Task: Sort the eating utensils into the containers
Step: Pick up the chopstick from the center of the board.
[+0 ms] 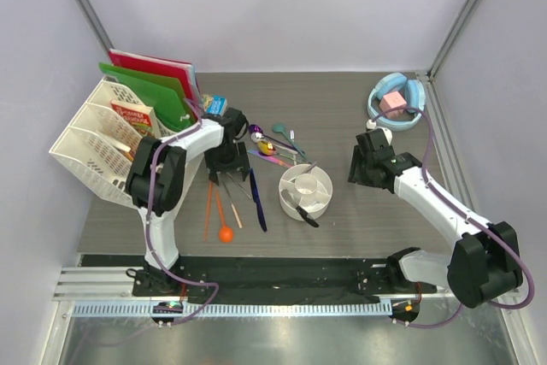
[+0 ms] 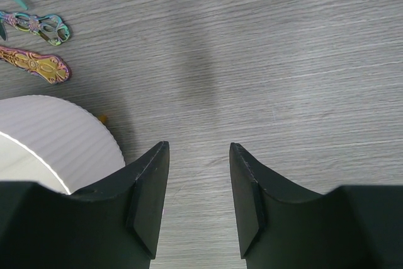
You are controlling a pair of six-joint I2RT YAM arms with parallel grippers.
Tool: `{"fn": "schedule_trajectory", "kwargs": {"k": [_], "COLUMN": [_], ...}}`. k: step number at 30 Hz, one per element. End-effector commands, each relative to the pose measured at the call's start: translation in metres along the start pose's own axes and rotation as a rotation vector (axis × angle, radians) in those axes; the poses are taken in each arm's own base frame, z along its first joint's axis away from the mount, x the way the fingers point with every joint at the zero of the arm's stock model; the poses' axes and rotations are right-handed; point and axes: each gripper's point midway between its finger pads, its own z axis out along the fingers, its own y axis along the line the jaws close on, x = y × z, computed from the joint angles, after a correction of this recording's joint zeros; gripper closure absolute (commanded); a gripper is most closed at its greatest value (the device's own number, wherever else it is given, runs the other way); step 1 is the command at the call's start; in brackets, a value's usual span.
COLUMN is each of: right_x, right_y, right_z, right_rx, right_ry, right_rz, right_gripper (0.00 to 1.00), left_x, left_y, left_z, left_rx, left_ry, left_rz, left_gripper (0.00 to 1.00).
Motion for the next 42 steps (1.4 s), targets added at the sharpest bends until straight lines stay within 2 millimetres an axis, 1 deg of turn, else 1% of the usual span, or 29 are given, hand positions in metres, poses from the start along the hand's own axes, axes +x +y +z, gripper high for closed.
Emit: {"fn": "schedule_trajectory", "kwargs": {"k": [1,3,5,6,7,8,9,10,11,13,14,15,17,18,20,21,23,24,27,32,33,35,38,41,42], "right_x": [-0.012,-0.013,-0.013,-0.013,-0.012,-0.011,-0.009,-0.006,-0.005,0.0,0.001,0.002,0.003,0.003,0.0,-0.001,-0.006,-0.007,-0.009,-0.01,-0.01,-0.008,-0.004,-0.001,-0.001], "right_y": [-0.001,-0.001,-0.001,-0.002,-0.001,-0.001,-0.002,-0.002,-0.002,-0.004,-0.005,-0.005,-0.007,-0.008,-0.006,-0.005,-0.003,-0.002,0.0,0.002,0.002,0.0,-0.002,-0.005,-0.006], "right_z": [-0.007,-0.009,-0.009,-0.01,-0.01,-0.009,-0.009,-0.008,-0.008,-0.007,-0.006,-0.007,-0.007,-0.006,-0.004,-0.004,-0.002,-0.002,0.0,0.002,0.002,0.003,0.002,0.002,0.002], "right_rx": [-0.006,-0.006,-0.006,-0.005,-0.01,-0.008,-0.005,-0.009,-0.007,-0.005,-0.004,-0.005,0.002,0.006,0.003,0.003,0.002,0.0,-0.006,-0.009,-0.01,-0.007,-0.002,0.001,0.001], "right_ry": [-0.053,-0.061,-0.064,-0.065,-0.061,-0.058,-0.051,-0.043,-0.039,-0.027,-0.026,-0.027,-0.031,-0.031,-0.031,-0.033,-0.037,-0.039,-0.037,-0.027,-0.028,-0.023,-0.02,-0.017,-0.017], "right_rz": [0.034,0.04,0.047,0.049,0.051,0.052,0.055,0.057,0.059,0.062,0.067,0.068,0.069,0.071,0.068,0.067,0.066,0.068,0.068,0.062,0.06,0.057,0.057,0.061,0.062], "right_gripper": [0.51,0.51,0.51,0.51,0.51,0.51,0.51,0.51,0.51,0.51,0.51,0.51,0.51,0.51,0.51,0.51,0.51,0.51,0.51,0.51,0.51,0.51,0.51,0.51,0.51], "left_x": [-0.008,-0.005,-0.003,0.001,0.002,0.003,0.006,0.008,0.01,0.01,0.009,0.005,0.002,-0.006,-0.008,-0.018,-0.024,-0.03,-0.035,-0.032,-0.029,-0.027,-0.019,-0.021,-0.018], "left_y": [-0.006,-0.007,-0.008,-0.007,-0.007,-0.006,-0.004,-0.003,-0.001,0.003,0.005,0.006,0.006,0.003,0.003,-0.003,-0.005,-0.008,-0.008,-0.01,-0.008,-0.007,-0.004,-0.005,-0.002], "left_z": [0.01,0.014,0.016,0.018,0.018,0.019,0.021,0.022,0.023,0.02,0.018,0.012,0.007,0.002,-0.004,-0.012,-0.023,-0.03,-0.032,-0.02,-0.016,-0.008,0.003,0.005,0.01], "left_rx": [0.001,0.002,0.011,0.01,0.01,0.011,0.007,0.002,-0.004,-0.023,-0.028,-0.03,-0.03,-0.024,-0.036,-0.023,-0.013,-0.005,-0.02,-0.016,-0.023,-0.03,-0.051,-0.039,-0.044], "left_ry": [0.006,0.029,0.04,0.05,0.054,0.059,0.067,0.071,0.08,0.073,0.067,0.044,0.029,0.008,0.02,-0.004,-0.026,-0.044,-0.047,-0.03,-0.02,-0.012,0.026,0.005,0.012], "left_rz": [0.029,0.032,0.032,0.032,0.034,0.037,0.039,0.043,0.051,0.058,0.063,0.062,0.066,0.072,0.081,0.082,0.083,0.078,0.084,0.089,0.088,0.086,0.086,0.08,0.083], "left_gripper": [0.27,0.31,0.32,0.35,0.38,0.39,0.42,0.43,0.42,0.37,0.32,0.3,0.28,0.28,0.29,0.29,0.28,0.28,0.28,0.29,0.29,0.3,0.31,0.32,0.33]}}
